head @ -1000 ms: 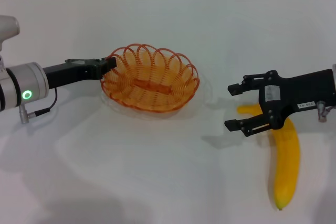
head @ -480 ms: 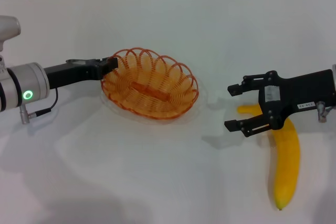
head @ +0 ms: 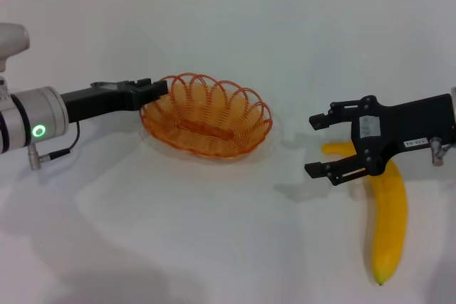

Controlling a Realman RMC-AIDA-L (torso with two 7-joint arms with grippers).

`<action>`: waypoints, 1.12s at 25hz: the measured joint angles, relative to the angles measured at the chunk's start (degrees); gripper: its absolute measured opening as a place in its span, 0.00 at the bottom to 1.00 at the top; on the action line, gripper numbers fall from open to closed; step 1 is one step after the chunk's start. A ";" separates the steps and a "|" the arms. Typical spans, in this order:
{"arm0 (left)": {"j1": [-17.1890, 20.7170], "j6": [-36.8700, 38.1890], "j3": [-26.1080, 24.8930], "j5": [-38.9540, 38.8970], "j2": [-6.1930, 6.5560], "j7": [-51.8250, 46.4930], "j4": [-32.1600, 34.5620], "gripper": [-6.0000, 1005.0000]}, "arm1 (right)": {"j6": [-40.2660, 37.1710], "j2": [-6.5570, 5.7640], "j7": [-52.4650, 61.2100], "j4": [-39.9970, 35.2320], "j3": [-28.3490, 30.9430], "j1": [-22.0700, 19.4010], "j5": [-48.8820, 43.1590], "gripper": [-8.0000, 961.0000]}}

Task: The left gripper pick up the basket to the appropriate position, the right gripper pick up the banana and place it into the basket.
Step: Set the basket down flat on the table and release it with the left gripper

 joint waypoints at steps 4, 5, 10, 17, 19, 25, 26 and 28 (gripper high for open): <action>-0.19 0.00 0.01 0.06 0.00 0.11 -0.36 0.33 | -0.03 0.00 0.11 0.00 -0.14 0.00 0.00 0.92; -0.18 0.00 0.01 0.06 0.00 0.27 -0.38 0.35 | -0.03 0.00 0.12 0.00 -0.10 0.00 0.00 0.92; 0.41 0.00 -0.42 -0.19 0.01 1.98 0.01 0.65 | -0.02 0.00 0.14 0.01 0.08 0.00 0.00 0.92; 2.67 0.03 -0.53 -2.58 0.13 4.63 2.63 0.84 | -0.02 0.00 0.15 0.09 0.09 -0.14 0.00 0.92; 3.50 0.08 -0.19 -2.87 0.00 5.40 4.44 0.86 | -0.02 0.01 0.15 0.09 0.12 -0.18 0.00 0.92; 3.74 0.67 -0.34 -3.14 -0.06 9.46 5.29 0.87 | 0.11 0.24 0.03 0.09 0.16 -0.29 0.00 0.92; 3.84 1.05 -0.25 -3.36 -0.13 10.14 5.70 0.87 | 0.22 0.26 -0.09 0.09 0.12 -0.32 0.00 0.92; 4.16 2.64 -0.05 -4.48 -0.29 12.05 6.24 0.87 | 0.43 0.28 -0.32 0.09 -0.02 -0.40 0.00 0.92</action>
